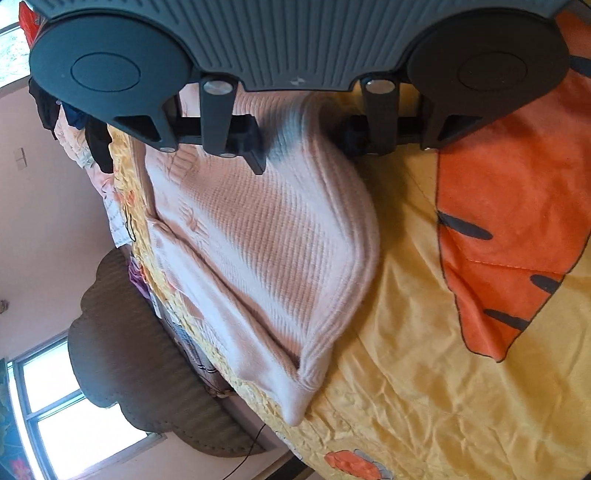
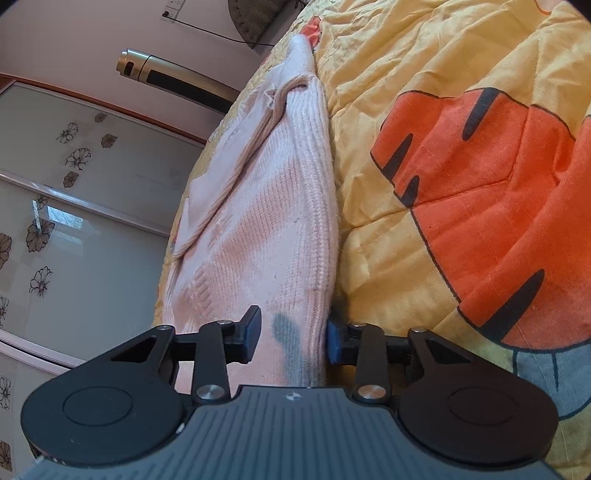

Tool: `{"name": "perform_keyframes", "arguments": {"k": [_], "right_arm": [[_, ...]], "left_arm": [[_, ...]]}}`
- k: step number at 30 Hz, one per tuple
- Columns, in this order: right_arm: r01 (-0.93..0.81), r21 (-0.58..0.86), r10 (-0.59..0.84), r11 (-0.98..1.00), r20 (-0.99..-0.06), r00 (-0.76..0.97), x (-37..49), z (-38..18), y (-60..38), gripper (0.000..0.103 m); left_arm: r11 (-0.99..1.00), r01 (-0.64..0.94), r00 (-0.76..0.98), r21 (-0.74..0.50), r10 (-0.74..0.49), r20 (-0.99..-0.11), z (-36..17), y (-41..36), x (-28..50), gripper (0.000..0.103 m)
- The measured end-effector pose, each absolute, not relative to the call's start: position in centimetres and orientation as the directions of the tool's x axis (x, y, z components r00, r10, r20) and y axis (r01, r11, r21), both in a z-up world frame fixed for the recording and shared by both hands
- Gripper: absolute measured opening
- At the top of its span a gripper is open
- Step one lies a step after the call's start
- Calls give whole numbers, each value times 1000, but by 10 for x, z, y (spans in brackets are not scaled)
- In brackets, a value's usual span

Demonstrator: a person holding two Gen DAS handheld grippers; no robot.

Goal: Fold small clothes

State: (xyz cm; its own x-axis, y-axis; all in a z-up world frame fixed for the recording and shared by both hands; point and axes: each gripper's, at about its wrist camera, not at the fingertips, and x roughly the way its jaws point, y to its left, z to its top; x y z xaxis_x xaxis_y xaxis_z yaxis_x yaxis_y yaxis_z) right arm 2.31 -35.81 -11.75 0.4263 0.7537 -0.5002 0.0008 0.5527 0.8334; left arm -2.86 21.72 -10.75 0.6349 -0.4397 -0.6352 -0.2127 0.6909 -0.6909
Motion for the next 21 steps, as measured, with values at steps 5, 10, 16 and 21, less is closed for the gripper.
{"name": "perform_keyframes", "arguments": {"k": [5, 10, 16, 21], "right_arm": [[16, 845, 764, 534, -491, 419, 24, -123, -362, 35], [-23, 803, 731, 595, -530, 431, 15, -117, -353, 13], [-45, 877, 780, 478, -400, 482, 15, -95, -362, 13], [-84, 937, 817, 338, -248, 520, 25, -72, -373, 13]], "left_arm": [[741, -201, 615, -641, -414, -671, -104, 211, -31, 19], [771, -177, 609, -612, -403, -684, -95, 205, -29, 16], [731, -108, 657, -674, -456, -600, -71, 215, -32, 15], [708, -108, 678, -698, -461, -572, -62, 229, -31, 14]]}}
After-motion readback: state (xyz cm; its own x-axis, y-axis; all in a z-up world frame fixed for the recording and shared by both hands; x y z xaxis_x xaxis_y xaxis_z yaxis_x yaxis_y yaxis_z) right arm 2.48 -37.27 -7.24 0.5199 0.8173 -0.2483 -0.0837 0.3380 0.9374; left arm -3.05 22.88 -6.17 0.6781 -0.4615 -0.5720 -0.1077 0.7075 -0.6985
